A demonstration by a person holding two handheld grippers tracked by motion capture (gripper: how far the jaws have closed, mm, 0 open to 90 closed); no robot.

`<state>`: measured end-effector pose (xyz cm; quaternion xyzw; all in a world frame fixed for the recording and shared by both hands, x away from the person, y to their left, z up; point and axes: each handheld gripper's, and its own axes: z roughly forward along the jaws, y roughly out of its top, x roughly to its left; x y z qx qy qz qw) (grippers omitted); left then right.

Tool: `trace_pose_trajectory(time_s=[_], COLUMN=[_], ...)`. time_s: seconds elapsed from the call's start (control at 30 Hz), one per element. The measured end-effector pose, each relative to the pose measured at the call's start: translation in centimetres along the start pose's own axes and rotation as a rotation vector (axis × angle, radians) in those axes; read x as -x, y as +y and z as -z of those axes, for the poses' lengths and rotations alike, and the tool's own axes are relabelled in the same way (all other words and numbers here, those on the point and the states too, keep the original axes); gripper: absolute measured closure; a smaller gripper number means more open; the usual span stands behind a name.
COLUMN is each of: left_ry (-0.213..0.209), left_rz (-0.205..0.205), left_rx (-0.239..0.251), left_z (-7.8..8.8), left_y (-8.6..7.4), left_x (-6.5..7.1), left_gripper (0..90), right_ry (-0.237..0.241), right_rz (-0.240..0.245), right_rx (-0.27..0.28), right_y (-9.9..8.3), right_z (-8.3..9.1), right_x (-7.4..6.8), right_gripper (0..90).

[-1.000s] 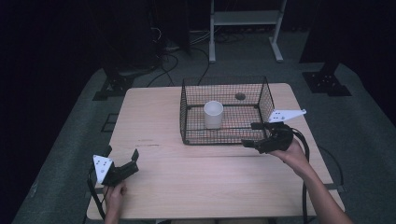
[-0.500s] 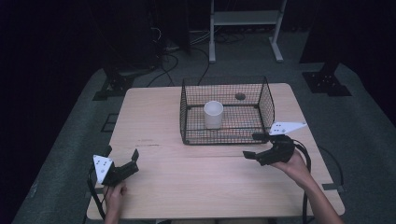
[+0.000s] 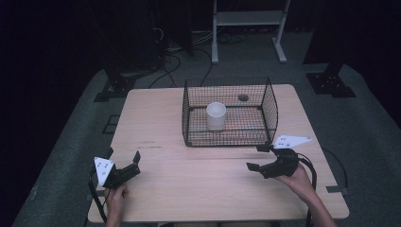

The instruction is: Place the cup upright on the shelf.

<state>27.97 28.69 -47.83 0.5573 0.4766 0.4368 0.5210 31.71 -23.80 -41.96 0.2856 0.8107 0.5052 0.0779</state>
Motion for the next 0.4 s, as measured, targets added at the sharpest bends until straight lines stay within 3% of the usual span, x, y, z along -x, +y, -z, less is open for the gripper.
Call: trace_pose_trajectory(time_s=[0.2,0.27,0.3,0.33,0.4], left_ry=[0.001,0.001,0.002,0.002,0.002], left_rz=[-0.001,-0.001,0.001,0.001,0.001], left_rx=[0.0,0.0,0.0,0.001,-0.001], left_z=[0.0,0.0,0.0,0.0,0.0], left_y=[0.0,0.0,0.0,0.0,0.0], left_x=[0.0,0.0,0.0,0.0,0.0], left_gripper=[0.0,0.0,0.0,0.0,0.0], right_ry=[-0.024,-0.033,-0.045,-0.035,-0.019], right_rz=[-0.005,-0.019,-0.04,-0.058,-0.057], right_rx=[0.016,0.033,0.066,0.078,0.052], right_y=[-1.5,-2.3,-3.3,-3.8,-3.9], right_z=[0.2,0.4,0.6,0.6,0.5], right_x=[-0.7,-1.0,-1.4,-1.5,-1.7], right_gripper=[13.4,13.4,13.4,13.4,13.4])
